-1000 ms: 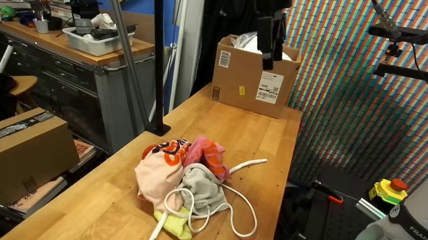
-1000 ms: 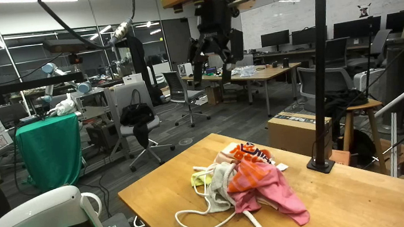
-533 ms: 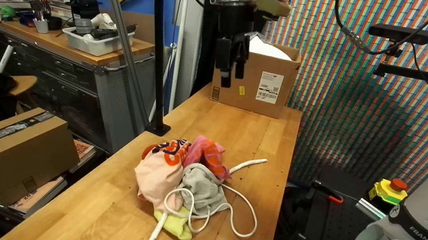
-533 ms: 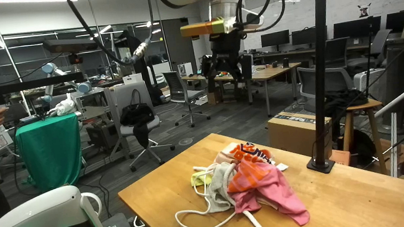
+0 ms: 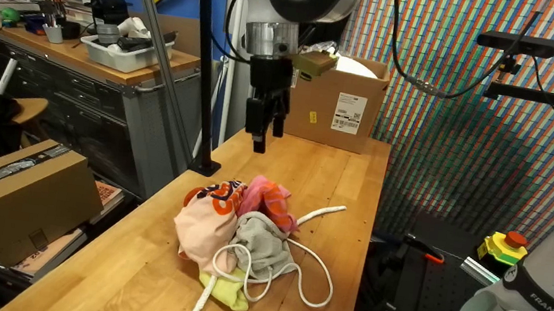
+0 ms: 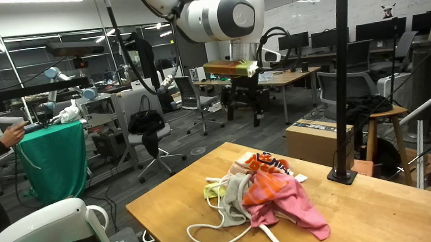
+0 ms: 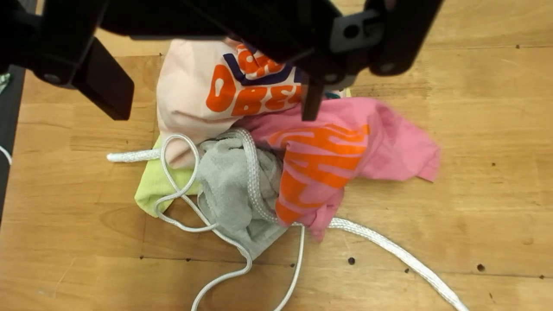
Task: Separate the things on the heap
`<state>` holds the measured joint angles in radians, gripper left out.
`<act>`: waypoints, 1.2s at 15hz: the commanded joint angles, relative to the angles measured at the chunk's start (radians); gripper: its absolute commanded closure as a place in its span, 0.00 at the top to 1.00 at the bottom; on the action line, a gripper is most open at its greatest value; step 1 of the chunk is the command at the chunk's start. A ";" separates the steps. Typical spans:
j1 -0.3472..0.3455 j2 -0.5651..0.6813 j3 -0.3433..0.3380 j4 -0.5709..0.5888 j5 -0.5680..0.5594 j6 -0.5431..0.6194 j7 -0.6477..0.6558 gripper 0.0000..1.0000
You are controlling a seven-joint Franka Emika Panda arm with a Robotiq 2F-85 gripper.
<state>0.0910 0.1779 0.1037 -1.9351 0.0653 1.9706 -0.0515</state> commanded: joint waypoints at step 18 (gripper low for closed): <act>0.102 0.333 0.033 0.012 -0.157 0.562 -0.082 1.00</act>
<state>0.1736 0.4720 0.1629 -1.9357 -0.0407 2.4690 -0.1695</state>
